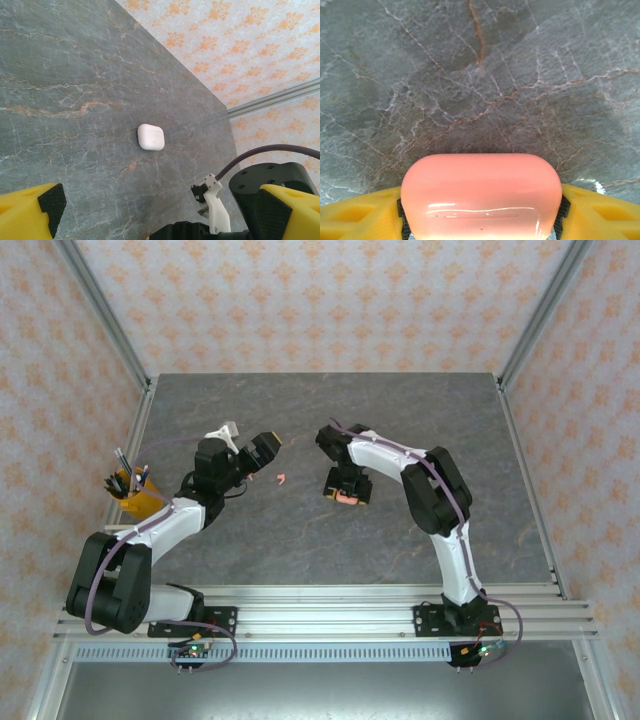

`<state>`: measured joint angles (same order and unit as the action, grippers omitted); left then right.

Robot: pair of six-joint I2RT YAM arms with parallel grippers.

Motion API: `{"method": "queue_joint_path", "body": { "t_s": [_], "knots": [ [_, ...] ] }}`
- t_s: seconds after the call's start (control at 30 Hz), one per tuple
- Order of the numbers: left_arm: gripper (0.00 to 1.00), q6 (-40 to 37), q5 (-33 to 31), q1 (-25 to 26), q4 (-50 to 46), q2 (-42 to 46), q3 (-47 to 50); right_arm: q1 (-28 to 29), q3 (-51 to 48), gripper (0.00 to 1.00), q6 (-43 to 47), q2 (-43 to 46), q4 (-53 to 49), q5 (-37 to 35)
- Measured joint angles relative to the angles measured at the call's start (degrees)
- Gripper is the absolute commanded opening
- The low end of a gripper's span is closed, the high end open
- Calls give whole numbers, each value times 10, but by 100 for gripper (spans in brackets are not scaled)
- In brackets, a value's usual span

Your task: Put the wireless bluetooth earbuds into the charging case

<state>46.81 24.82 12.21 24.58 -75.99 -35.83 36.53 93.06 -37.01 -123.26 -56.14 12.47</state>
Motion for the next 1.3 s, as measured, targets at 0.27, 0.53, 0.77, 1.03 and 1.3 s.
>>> {"method": "queue_joint_path", "body": {
  "t_s": [0.27,0.53,0.77,1.03,1.3],
  "knots": [
    [99,-4,0,1,-12,0,-1,-4,-1,71,3,1,3,6],
    [99,-7,0,6,-17,-3,-14,-10,1,54,9,1,0,16],
    [99,-15,0,21,-17,-19,-16,-13,-11,44,5,10,12,23],
    [99,-20,13,25,-1,-37,-3,-19,-20,43,-55,19,28,26],
    [95,-19,61,43,68,-103,23,-25,-11,42,-148,19,54,17]
  ]
}}
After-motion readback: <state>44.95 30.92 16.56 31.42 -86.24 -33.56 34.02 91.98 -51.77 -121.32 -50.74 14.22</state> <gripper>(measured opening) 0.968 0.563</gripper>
